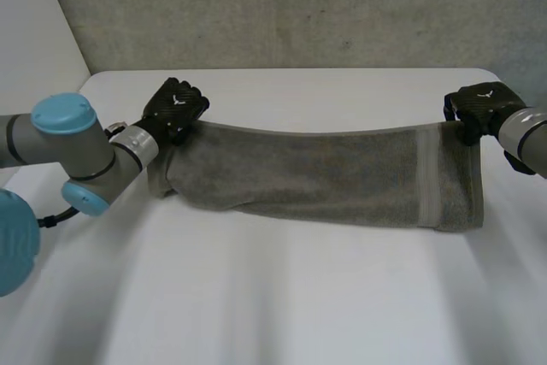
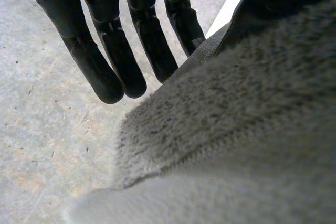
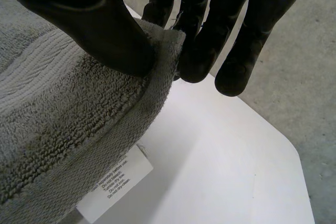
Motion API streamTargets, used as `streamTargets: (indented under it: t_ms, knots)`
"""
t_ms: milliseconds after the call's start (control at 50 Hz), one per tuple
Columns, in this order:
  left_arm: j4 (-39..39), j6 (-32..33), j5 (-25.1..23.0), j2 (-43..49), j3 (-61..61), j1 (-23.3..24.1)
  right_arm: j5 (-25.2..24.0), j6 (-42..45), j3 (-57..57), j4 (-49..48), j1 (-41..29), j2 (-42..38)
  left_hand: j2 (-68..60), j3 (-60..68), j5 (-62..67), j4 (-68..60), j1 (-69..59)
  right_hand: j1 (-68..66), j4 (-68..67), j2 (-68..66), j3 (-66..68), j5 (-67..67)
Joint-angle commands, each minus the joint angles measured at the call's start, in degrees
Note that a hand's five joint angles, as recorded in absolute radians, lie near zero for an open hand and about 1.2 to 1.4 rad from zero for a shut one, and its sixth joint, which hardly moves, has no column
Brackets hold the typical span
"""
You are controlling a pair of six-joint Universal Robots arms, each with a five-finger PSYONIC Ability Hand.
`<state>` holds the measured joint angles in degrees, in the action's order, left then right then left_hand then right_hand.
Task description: Fold the towel.
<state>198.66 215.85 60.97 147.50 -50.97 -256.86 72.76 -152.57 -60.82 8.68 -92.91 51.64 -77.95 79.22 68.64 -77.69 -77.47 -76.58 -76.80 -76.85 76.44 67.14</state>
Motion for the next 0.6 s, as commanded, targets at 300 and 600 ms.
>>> streamTargets:
  t_ms: [300, 600]
  knots:
    - [0.24, 0.01, 0.03, 8.68, 11.85, 1.36, 5.64, 0.17, 3.16, -5.08, -2.54, -4.97, -2.05, 0.78, 1.36, -2.31, -2.53, -3.42, -3.20, -3.15, 3.56, 2.86]
    - [-0.11, -2.27, 0.03, 4.39, 10.37, 2.41, 6.17, -0.53, 7.12, -4.64, -4.47, -2.43, 67.23, -68.50, -67.92, 66.97, 66.75, 66.58, 66.80, 66.85, -66.44, -67.14]
